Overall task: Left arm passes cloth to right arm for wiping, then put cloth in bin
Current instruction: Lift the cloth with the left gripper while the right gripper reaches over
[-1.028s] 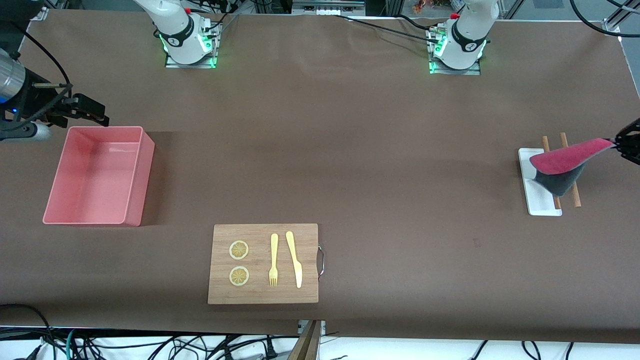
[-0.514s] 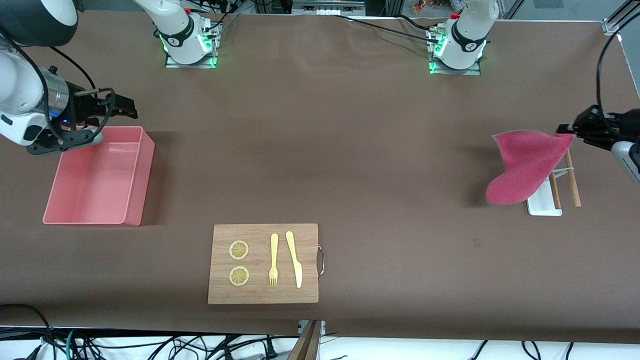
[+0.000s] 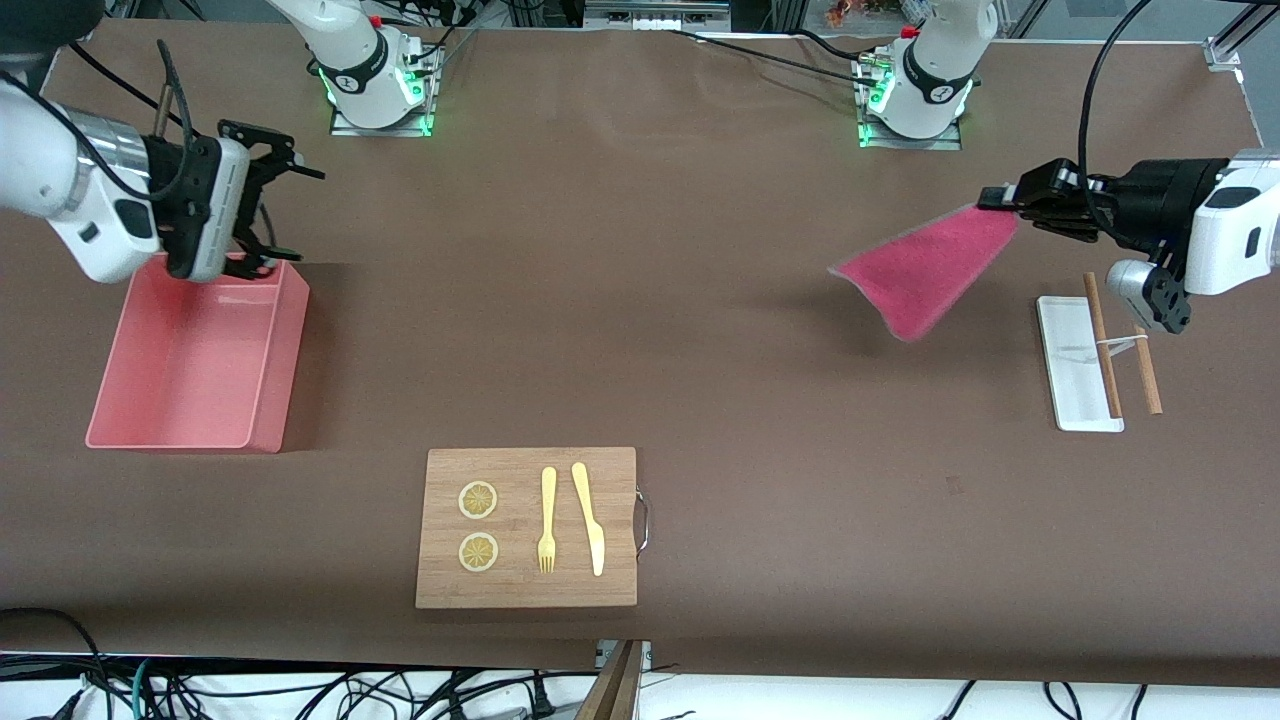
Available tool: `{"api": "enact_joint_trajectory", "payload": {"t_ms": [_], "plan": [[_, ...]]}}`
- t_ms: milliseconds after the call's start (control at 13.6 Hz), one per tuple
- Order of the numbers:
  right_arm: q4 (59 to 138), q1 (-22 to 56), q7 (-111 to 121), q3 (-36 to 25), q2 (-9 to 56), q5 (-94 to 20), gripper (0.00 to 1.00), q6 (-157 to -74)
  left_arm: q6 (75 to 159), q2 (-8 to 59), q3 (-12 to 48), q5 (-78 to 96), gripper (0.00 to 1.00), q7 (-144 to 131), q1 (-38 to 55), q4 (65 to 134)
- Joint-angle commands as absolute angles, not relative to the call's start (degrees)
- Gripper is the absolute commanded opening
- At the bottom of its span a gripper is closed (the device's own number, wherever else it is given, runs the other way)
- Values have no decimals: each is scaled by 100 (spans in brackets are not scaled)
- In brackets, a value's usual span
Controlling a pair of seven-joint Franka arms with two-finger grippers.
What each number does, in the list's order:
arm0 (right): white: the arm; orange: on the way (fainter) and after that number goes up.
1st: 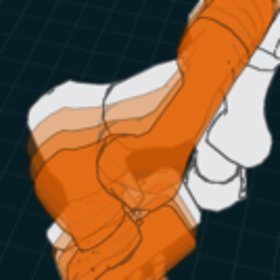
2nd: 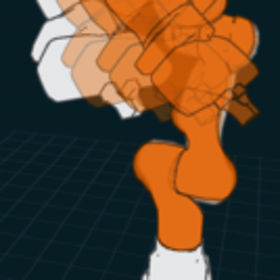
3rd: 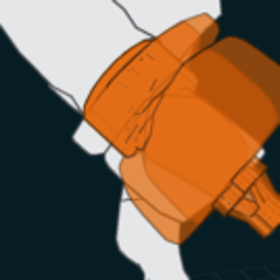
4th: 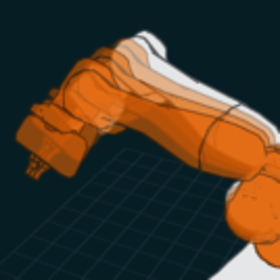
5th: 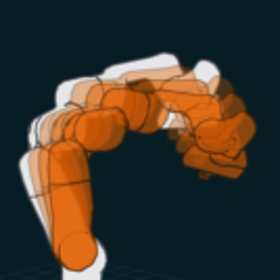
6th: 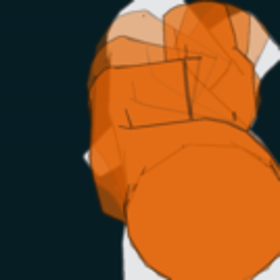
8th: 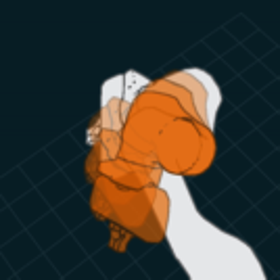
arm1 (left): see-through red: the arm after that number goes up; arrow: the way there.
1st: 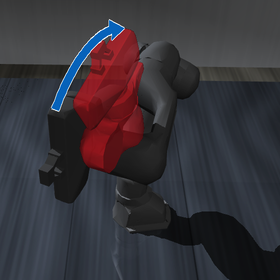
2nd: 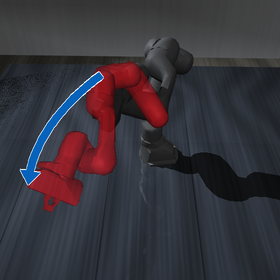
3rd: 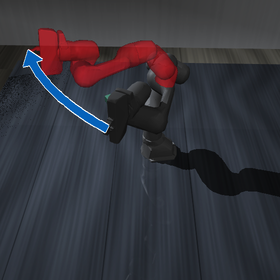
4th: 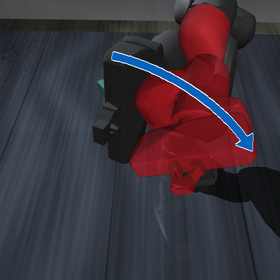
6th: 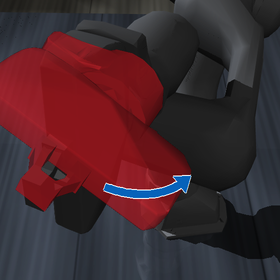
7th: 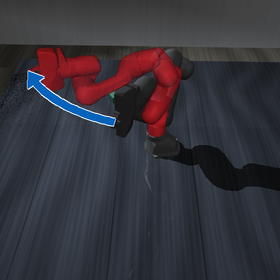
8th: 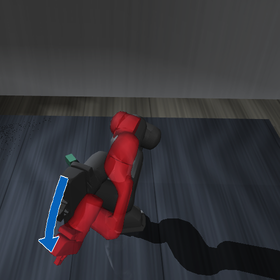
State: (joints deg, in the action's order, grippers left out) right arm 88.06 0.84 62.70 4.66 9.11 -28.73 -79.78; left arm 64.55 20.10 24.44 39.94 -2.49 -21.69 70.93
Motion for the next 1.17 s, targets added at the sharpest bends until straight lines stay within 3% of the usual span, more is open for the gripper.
{"api": "enact_joint_trajectory", "payload": {"t_ms": [0, 514, 881, 1101], "plan": [[8649, 26, 7580, 475, 1492, -3706, 100, -7989, 6775, 1942, 2513, 4848, 0, -849, -2154, 7198], [9218, 53, 9781, 518, 1820, -5579, 100, -8814, 8365, 1951, 3743, 5142, 0, -2574, -1996, 7224], [10211, 53, 10378, 1001, 1433, -6134, 100, -9911, 10155, 1995, 3744, 5107, 0, -3635, -995, 7251], [10371, 53, 10424, 1501, 1389, -6337, 100, -10650, 11055, 2013, 3744, 4746, 0, -4227, -546, 7251]]}}
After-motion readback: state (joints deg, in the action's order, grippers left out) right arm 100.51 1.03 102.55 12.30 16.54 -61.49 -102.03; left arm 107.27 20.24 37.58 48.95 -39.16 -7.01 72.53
